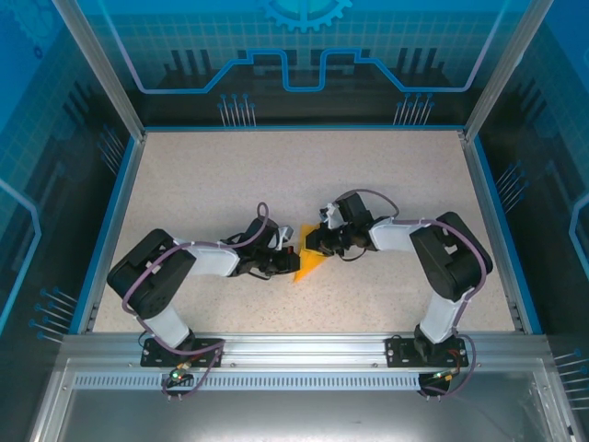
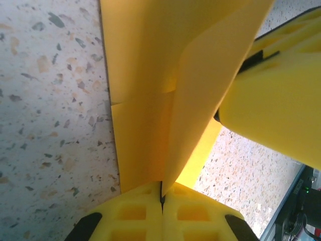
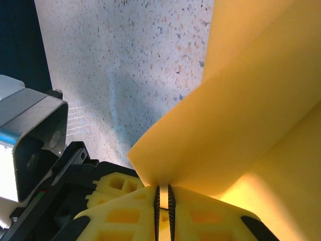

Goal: Fold a paper plane with a square sheet of paper (pick it up from the middle)
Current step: Fourth fold the wing at the center of the table.

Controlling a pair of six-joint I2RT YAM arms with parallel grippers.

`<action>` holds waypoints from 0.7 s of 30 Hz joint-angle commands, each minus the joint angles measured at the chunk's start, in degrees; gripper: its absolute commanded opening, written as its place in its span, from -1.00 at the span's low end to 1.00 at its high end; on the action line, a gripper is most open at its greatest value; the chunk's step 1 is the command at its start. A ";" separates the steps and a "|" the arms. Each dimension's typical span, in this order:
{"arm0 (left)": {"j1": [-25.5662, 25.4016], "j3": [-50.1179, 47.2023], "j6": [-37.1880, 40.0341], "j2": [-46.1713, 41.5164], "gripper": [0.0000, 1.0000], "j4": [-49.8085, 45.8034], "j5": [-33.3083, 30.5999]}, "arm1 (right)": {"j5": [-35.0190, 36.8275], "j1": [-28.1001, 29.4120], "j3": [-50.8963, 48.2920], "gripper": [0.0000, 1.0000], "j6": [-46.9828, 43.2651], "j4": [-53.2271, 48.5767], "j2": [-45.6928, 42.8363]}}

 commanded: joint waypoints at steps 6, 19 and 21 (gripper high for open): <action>0.99 -0.31 0.77 0.88 -0.84 -0.47 2.04 | 2.20 -0.05 1.30 -0.73 2.06 0.44 3.93; 1.20 0.87 0.88 1.69 -1.00 -0.14 4.82 | 3.32 -1.38 -1.64 -0.72 1.24 -0.85 -0.41; 1.39 1.50 0.67 2.83 -1.00 0.01 6.79 | 3.20 -1.63 -2.50 -0.71 0.62 -1.16 -2.57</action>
